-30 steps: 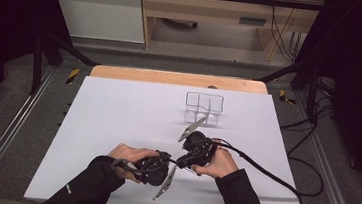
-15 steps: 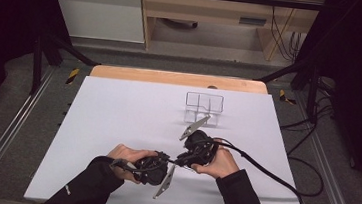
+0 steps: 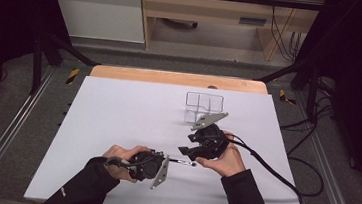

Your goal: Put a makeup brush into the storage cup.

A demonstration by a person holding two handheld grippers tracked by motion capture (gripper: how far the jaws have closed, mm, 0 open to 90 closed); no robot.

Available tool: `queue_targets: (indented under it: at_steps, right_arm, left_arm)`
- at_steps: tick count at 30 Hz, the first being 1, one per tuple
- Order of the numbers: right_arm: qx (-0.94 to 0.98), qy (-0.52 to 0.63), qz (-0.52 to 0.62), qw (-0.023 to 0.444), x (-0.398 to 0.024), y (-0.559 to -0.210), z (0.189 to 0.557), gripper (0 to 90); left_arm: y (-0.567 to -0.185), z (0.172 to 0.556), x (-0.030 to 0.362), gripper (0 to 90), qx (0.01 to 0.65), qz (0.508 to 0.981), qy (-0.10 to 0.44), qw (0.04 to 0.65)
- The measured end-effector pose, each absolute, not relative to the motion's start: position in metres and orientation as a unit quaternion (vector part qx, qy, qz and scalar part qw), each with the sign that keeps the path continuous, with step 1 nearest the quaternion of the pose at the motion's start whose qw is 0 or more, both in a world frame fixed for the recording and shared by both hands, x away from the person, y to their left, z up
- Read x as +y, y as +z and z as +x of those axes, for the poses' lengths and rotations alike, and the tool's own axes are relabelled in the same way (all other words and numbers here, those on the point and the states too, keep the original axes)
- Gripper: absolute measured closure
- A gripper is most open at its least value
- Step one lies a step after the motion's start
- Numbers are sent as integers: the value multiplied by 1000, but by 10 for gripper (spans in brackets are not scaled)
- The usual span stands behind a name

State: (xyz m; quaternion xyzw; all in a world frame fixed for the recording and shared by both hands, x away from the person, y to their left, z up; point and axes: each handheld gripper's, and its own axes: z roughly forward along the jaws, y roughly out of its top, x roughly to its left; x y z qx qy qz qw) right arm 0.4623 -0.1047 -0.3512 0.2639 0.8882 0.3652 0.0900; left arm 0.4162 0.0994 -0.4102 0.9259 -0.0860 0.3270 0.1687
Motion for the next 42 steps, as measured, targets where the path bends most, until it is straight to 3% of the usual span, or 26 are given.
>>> queue_targets:
  at_steps: [14,42]
  right_arm:
    - [845,409,312,146,-127,-350,463,253]
    - [776,471,374,187,-168,-365,450,132]
  left_arm:
    - [-410,419,111,830,-26,931,301,203]
    - [-415,421,129,831,108,912,262,297]
